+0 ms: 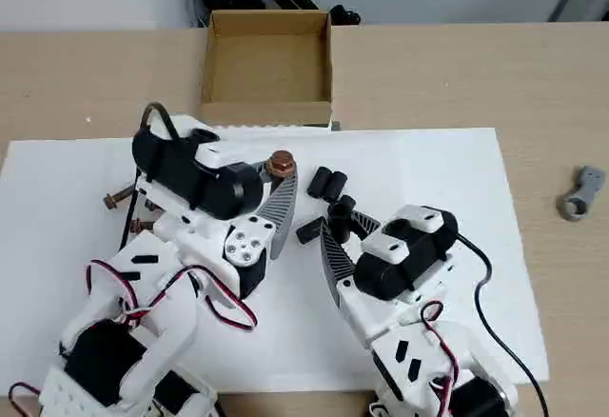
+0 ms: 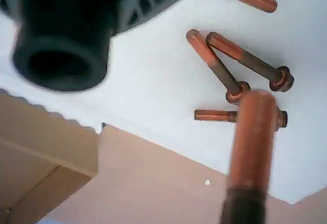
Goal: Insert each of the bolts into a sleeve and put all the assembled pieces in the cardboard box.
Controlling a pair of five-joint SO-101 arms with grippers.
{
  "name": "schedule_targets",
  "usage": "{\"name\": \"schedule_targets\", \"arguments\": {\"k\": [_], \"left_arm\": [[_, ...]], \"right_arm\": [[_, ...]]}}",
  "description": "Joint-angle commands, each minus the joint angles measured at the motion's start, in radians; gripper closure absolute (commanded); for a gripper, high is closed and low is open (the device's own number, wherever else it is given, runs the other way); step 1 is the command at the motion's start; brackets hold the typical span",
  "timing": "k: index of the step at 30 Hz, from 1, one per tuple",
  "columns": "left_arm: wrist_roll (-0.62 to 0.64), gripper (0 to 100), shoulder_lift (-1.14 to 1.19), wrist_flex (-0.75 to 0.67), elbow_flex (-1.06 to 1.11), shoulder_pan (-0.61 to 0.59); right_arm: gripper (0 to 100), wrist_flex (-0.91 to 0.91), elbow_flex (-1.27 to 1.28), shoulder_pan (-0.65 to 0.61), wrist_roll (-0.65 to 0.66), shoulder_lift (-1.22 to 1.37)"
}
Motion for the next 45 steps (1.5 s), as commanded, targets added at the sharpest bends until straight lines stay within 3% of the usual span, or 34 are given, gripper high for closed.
{"name": "schedule_targets", "arguments": {"k": [1, 10, 19, 26, 30, 40, 45], "left_arm": [[0.005, 100, -0.025, -0.028, -0.068, 0.003], [0.003, 100, -0.101, -0.043, -0.068, 0.0], [0.011, 100, 0.018, -0.195, -0.065, 0.008], [0.015, 100, 0.092, -0.273, -0.068, 0.011], [0.089, 100, 0.095, -0.267, -0.07, 0.011], [0.166, 100, 0.1, -0.126, -0.182, 0.011], [0.173, 100, 0.101, -0.132, -0.163, 0.011]], "right_arm": [[99.5, -0.018, -0.017, -0.005, 0.038, -0.01], [99.5, 0.016, -0.018, -0.008, -0.012, -0.01], [99.4, 0.016, -0.014, -0.013, -0.077, -0.01], [99.4, -0.09, 0.015, -0.099, -0.072, -0.002], [99.4, -0.131, 0.066, -0.102, -0.072, -0.004], [99.5, -0.168, 0.08, -0.102, -0.072, -0.002], [99.5, -0.168, 0.08, -0.102, -0.072, -0.002]]}}
